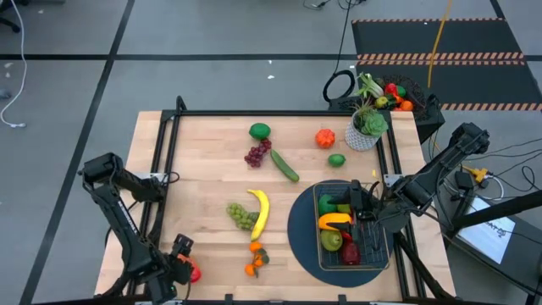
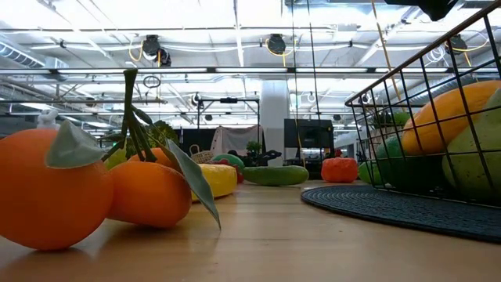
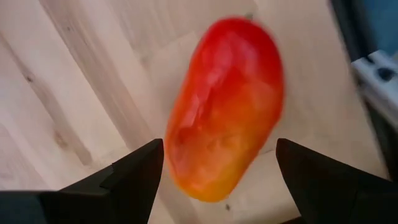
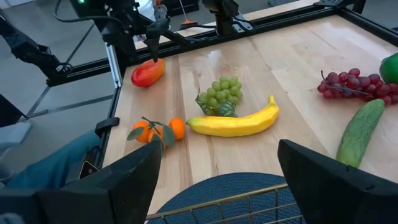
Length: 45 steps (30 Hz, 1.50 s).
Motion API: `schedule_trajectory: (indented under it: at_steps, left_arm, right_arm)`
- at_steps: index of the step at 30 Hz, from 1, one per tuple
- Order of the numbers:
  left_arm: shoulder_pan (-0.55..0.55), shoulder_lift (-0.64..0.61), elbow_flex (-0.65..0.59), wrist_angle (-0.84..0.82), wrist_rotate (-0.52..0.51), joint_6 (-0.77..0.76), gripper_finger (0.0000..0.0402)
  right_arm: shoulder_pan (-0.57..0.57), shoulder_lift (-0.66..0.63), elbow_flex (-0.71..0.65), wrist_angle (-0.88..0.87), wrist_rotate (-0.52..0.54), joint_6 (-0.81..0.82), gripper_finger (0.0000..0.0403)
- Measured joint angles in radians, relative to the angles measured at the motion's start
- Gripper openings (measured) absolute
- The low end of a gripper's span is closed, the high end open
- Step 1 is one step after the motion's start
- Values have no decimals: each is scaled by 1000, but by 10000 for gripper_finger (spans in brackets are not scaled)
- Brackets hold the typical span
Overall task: Build produce basket
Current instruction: Put the red mango into the wire basket
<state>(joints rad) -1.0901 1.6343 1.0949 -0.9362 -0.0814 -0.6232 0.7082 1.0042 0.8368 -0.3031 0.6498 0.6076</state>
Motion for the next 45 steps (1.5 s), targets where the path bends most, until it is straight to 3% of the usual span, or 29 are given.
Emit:
schedule_trajectory:
  at_steps: [10, 22, 27, 32, 39, 45]
  left_arm:
    - [5, 1, -119, 84, 41, -8, 312]
    - [72, 1, -129, 80, -67, -4, 232]
    - [131, 0, -110, 64, -190, 16, 240]
    - [215, 0, -28, 27, -302, 128, 262]
    - [312, 0, 183, -33, -496, 371, 234]
    - [394, -1, 368, -27, -659, 630, 241]
  right_arm:
    - [0, 0, 0, 0, 0, 1, 314]
    - [-20, 0, 0, 46, 3, -42, 314]
    - [-55, 20, 0, 121, 4, -128, 314]
    - [-86, 57, 0, 251, 2, -264, 314]
    - [-130, 66, 0, 388, -1, -407, 314]
    - [-170, 66, 0, 540, -105, -600, 314]
